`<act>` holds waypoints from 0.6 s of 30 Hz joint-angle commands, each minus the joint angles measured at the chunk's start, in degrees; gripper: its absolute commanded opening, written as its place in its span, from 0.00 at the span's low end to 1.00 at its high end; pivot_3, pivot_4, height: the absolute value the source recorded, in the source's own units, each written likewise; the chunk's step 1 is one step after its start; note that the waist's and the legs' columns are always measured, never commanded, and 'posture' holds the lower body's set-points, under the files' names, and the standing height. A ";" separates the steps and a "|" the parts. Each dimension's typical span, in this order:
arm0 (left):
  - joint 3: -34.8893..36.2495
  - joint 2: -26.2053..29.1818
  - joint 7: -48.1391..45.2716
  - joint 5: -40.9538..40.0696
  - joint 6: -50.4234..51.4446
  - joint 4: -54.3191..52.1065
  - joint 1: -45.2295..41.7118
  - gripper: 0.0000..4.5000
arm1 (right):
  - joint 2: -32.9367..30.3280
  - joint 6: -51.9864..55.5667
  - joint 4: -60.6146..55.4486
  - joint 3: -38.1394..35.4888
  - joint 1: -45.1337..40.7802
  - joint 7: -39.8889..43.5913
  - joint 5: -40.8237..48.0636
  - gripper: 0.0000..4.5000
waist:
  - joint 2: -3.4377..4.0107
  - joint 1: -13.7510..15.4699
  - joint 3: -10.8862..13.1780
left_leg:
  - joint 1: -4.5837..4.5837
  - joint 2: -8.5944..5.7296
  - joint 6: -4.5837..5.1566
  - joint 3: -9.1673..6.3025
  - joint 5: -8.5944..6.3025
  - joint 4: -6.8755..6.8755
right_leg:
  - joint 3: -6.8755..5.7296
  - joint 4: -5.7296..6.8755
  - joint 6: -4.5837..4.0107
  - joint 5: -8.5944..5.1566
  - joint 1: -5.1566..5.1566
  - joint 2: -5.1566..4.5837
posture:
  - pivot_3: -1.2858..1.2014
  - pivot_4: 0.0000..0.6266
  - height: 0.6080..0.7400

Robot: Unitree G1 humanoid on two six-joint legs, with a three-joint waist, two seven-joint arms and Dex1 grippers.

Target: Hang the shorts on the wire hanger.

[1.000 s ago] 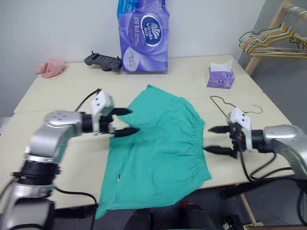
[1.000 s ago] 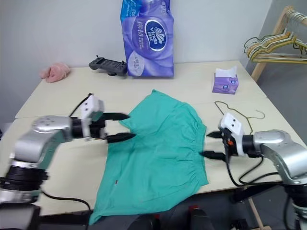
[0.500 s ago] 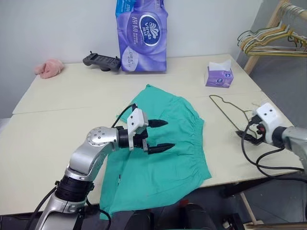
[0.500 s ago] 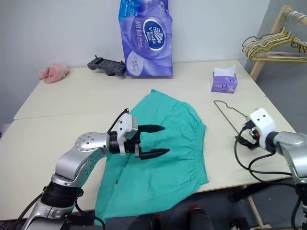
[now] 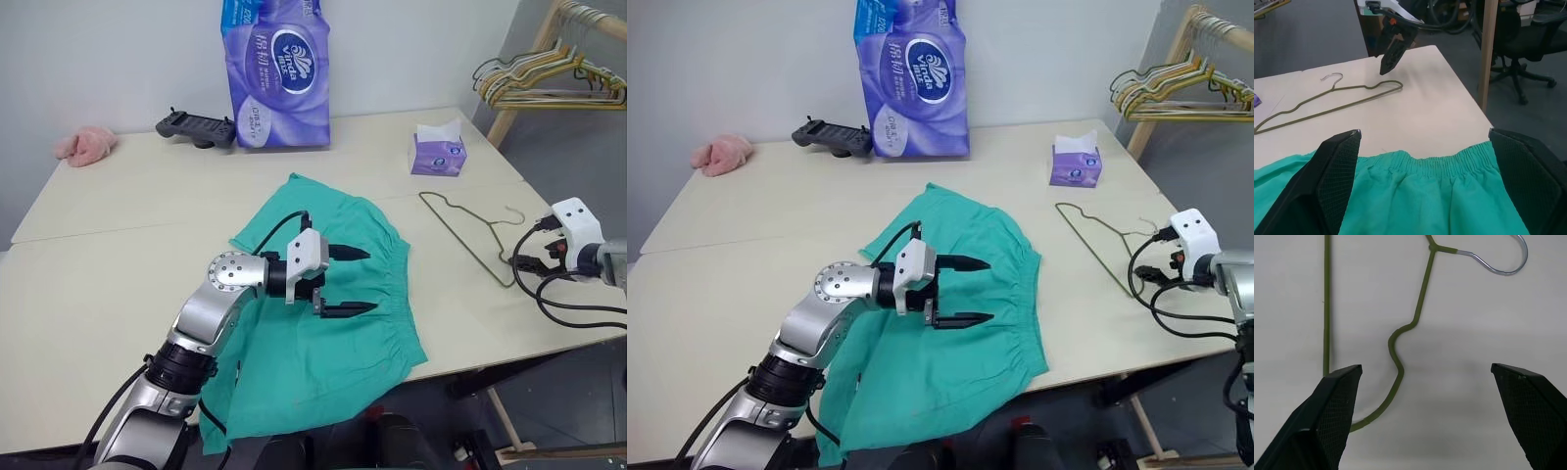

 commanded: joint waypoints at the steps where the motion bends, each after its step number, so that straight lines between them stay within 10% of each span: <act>1: 1.33 -0.95 2.77 1.33 -1.50 -0.02 -1.02 0.99 | 0.19 -5.01 4.13 1.79 -3.90 3.30 -2.32 1.00 | 0.00 -0.01 0.00 | -0.01 0.00 0.00 -0.02 0.00 0.00 | 0.00 0.00 0.00 0.00 0.00 0.00 | 0.47 0.22 1.00; 18: 1.58 -1.44 4.92 0.01 2.11 -4.22 -0.84 0.99 | 7.31 -14.21 31.18 3.27 -16.02 5.78 -8.35 1.00 | 0.11 0.10 0.07 | -0.02 -0.02 -0.03 -0.05 0.01 0.00 | 0.04 0.01 0.00 0.00 -0.01 -0.05 | 0.49 0.22 1.00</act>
